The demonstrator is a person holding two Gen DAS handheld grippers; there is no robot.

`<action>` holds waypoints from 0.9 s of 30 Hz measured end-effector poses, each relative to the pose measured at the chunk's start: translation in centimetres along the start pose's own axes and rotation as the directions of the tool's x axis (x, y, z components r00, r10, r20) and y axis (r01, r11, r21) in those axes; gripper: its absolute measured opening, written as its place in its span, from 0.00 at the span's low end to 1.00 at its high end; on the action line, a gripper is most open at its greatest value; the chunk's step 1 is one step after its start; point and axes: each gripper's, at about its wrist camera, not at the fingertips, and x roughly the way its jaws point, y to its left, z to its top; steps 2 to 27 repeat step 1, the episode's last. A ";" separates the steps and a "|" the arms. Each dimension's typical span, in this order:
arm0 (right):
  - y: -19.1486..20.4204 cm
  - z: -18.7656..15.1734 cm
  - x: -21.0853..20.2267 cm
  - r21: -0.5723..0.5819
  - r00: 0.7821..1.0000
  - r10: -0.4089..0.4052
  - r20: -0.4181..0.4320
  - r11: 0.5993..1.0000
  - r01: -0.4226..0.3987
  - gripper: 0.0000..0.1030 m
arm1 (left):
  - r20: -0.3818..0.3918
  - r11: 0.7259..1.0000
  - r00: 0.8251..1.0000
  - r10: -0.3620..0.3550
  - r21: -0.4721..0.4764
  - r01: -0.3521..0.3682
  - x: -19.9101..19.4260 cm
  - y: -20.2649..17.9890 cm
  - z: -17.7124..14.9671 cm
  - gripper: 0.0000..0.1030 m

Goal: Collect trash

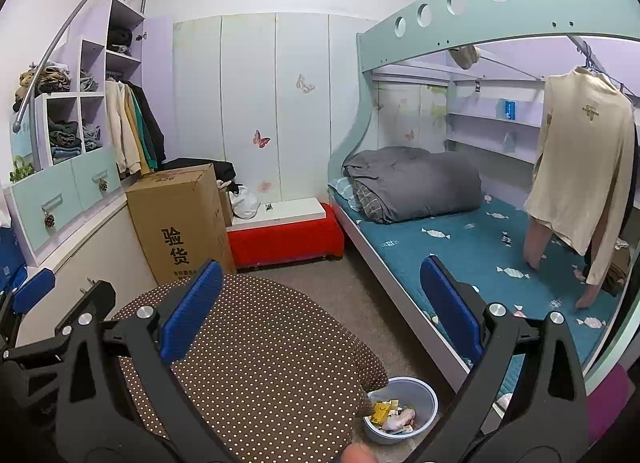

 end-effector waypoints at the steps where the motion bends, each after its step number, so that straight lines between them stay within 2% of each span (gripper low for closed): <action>1: 0.0 0.0 0.1 0.001 1.000 0.002 -0.001 1.000 -0.001 0.94 | -0.001 1.000 1.000 0.000 0.000 0.000 0.0 0.0 0.0 0.94; 27: 0.0 0.0 0.1 0.001 1.000 0.002 -0.001 1.000 -0.001 0.94 | -0.001 1.000 1.000 0.000 0.000 0.000 0.0 0.0 0.0 0.94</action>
